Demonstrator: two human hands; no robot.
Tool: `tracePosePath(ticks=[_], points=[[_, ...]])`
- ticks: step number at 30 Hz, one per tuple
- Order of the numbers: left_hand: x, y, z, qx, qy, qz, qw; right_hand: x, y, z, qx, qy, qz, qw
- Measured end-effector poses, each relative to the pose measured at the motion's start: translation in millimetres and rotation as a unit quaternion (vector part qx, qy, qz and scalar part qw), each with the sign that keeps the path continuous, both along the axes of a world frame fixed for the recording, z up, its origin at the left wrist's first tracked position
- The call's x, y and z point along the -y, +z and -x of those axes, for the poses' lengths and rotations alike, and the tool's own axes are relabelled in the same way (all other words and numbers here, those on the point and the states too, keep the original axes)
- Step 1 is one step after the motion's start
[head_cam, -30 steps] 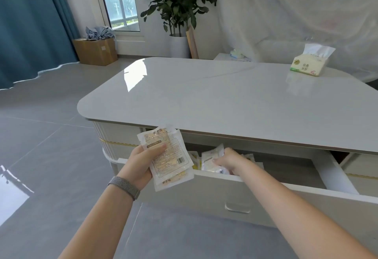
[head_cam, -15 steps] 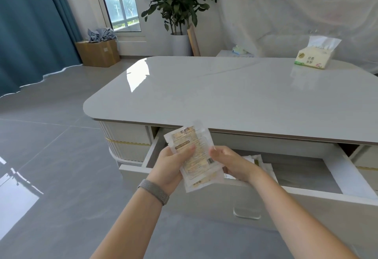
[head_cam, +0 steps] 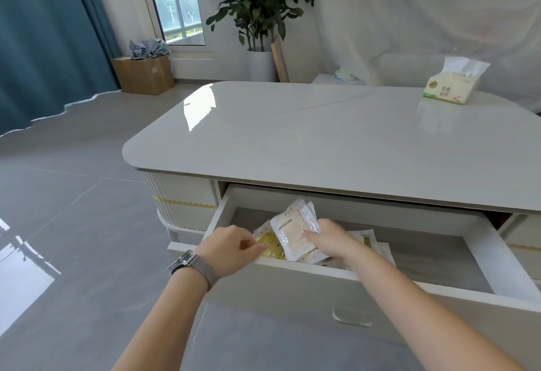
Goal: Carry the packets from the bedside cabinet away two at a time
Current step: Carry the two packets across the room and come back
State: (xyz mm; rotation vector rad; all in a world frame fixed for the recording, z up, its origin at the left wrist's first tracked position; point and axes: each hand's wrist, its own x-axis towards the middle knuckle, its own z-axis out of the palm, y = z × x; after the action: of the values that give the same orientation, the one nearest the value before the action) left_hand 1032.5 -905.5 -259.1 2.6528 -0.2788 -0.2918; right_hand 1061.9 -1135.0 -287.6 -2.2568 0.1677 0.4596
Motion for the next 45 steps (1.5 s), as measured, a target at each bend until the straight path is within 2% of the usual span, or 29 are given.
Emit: tracePosePath(ticks=[3,7,9,11,12,14,16,17,19,21,23,25,29,33,36,39,41,43,45], points=[[-2.6,0.2,1.3,0.0,-0.017,0.011,1.0,-1.0,-8.4,-1.4,-0.041,0.033,0.067,0.996],[-1.9,2.4,8.1,0.026,-0.024,0.036,0.999,0.1,-8.0,2.0,-0.08,-0.033,-0.005,0.996],[-2.9,2.3,12.9,0.04,-0.033,0.05,0.997,4.6,-0.9,10.4,-0.008,-0.043,0.028,0.999],[-4.0,-1.2,16.7,0.046,-0.039,0.042,0.997,14.1,6.7,29.5,0.149,-0.05,0.076,0.985],[-4.0,-3.2,17.7,0.052,-0.042,0.029,0.997,17.8,12.7,45.5,0.241,-0.054,0.064,0.967],[-4.5,-8.2,18.1,0.07,-0.051,0.009,0.996,24.5,17.3,84.1,0.418,-0.046,0.04,0.906],[-6.3,-13.3,19.0,0.101,-0.058,0.0,0.993,36.3,-5.5,121.4,0.551,-0.039,0.107,0.827],[-7.6,-16.5,19.1,0.126,-0.065,-0.006,0.99,45.8,-24.2,136.9,0.593,-0.047,0.168,0.786],[-10.2,-25.4,17.6,0.194,-0.082,-0.021,0.977,73.6,-63.4,156.0,0.612,-0.101,0.299,0.725],[-9.0,-38.0,16.8,0.303,-0.094,-0.033,0.948,100.6,-81.9,158.1,0.59,-0.159,0.368,0.7],[3.6,-57.5,20.0,0.41,-0.091,-0.028,0.907,111.5,-83.4,149.1,0.556,-0.186,0.369,0.721],[25.0,-83.4,27.5,0.462,-0.059,-0.017,0.885,109.5,-82.8,137.9,0.516,-0.197,0.336,0.763],[51.0,-124.7,30.7,0.421,-0.019,-0.03,0.906,107.3,-93.5,121.3,0.464,-0.188,0.362,0.786],[69.3,-120.1,19.5,0.353,0.018,-0.025,0.935,108.8,-101.6,114.7,0.373,-0.153,0.388,0.829],[80.3,-115.4,9.6,0.356,0.049,-0.024,0.933,107.4,-121.5,110.3,0.344,-0.105,0.384,0.851],[82.7,-114.5,-3.2,0.368,0.041,-0.058,0.927,111.5,-124.7,98.9,0.318,-0.094,0.395,0.857],[83.0,-112.8,-9.8,0.343,0.035,-0.097,0.934,115.2,-116.1,87.9,0.282,-0.105,0.399,0.866],[85.4,-113.9,-17.7,0.305,0.038,-0.149,0.94,116.6,-104.8,77.2,0.241,-0.105,0.397,0.879],[88.1,-114.1,-20.0,0.221,0.038,-0.203,0.953,119.8,-97.7,67.0,0.229,-0.087,0.414,0.876]])
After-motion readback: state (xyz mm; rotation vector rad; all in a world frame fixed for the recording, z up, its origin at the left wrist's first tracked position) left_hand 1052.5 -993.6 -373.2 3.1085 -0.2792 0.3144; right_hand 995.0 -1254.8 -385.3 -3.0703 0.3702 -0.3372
